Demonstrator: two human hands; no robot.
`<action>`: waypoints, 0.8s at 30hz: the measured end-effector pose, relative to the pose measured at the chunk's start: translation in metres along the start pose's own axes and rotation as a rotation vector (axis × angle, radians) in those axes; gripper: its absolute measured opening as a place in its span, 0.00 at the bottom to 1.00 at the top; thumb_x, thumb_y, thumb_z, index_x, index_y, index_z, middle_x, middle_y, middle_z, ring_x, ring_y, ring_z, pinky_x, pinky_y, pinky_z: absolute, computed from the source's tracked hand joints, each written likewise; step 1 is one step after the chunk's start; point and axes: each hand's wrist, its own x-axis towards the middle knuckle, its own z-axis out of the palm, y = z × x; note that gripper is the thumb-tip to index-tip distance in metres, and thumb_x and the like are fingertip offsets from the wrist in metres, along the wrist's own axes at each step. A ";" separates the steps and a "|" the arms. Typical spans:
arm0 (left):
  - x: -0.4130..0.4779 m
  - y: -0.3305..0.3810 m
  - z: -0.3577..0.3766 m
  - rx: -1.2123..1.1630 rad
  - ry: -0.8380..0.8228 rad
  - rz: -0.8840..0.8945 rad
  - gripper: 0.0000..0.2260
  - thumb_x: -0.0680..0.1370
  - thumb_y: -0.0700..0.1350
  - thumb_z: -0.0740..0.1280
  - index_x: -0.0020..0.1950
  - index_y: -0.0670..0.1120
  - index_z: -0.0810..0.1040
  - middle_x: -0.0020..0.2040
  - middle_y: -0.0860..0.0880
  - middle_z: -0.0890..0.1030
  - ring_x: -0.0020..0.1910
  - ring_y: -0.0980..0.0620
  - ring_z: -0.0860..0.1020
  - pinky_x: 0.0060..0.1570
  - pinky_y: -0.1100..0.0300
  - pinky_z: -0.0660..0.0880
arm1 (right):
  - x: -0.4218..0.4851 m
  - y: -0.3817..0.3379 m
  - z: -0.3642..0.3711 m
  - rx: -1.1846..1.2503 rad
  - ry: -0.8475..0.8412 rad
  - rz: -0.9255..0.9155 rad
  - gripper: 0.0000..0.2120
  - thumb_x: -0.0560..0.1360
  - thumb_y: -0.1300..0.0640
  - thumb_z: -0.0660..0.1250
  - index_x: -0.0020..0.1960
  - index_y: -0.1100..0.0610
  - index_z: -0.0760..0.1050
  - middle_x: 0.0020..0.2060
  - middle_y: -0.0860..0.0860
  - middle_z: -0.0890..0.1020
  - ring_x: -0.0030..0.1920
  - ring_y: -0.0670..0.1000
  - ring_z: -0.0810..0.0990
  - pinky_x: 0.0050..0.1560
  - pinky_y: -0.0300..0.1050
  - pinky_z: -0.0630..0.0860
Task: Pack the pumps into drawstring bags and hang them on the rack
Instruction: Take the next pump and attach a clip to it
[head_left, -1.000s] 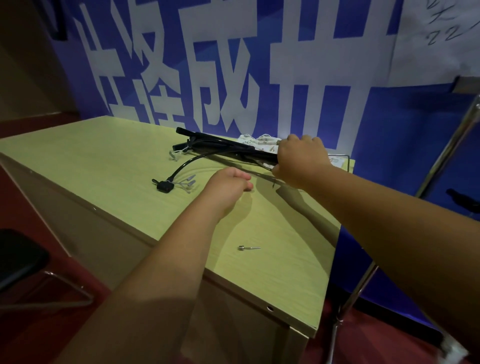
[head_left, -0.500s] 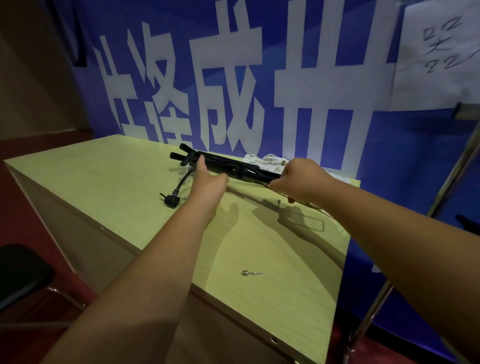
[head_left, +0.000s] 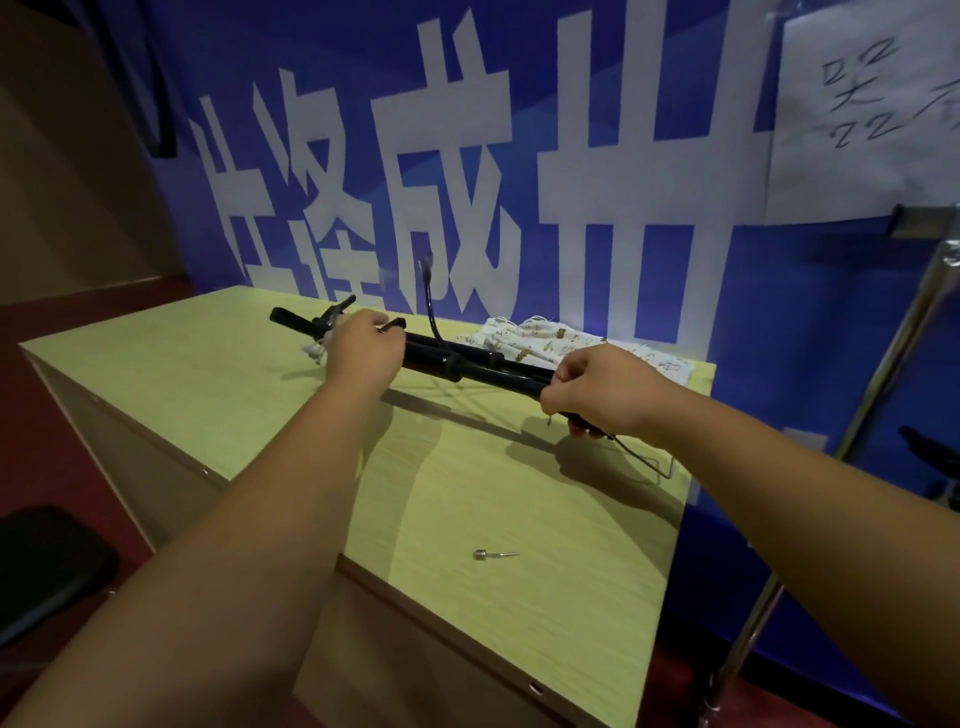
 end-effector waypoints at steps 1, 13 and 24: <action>-0.001 -0.003 0.000 -0.038 0.103 -0.042 0.19 0.81 0.47 0.68 0.72 0.45 0.77 0.71 0.43 0.74 0.66 0.40 0.77 0.62 0.44 0.78 | -0.002 0.000 0.000 0.024 0.000 -0.003 0.08 0.79 0.52 0.75 0.52 0.56 0.83 0.40 0.55 0.88 0.37 0.50 0.86 0.45 0.49 0.86; -0.057 0.045 -0.001 -1.557 -0.479 -0.655 0.35 0.78 0.65 0.71 0.76 0.48 0.63 0.68 0.29 0.72 0.62 0.25 0.80 0.60 0.38 0.82 | -0.041 -0.029 -0.014 0.435 -0.007 -0.047 0.08 0.80 0.56 0.74 0.54 0.61 0.84 0.47 0.59 0.88 0.38 0.53 0.87 0.40 0.47 0.83; -0.079 0.121 -0.041 -1.618 -0.442 -0.266 0.17 0.89 0.48 0.60 0.71 0.39 0.75 0.67 0.38 0.81 0.64 0.42 0.83 0.57 0.43 0.84 | -0.107 -0.019 -0.041 0.703 -0.020 -0.059 0.09 0.84 0.59 0.68 0.59 0.64 0.80 0.53 0.59 0.89 0.44 0.60 0.87 0.48 0.57 0.83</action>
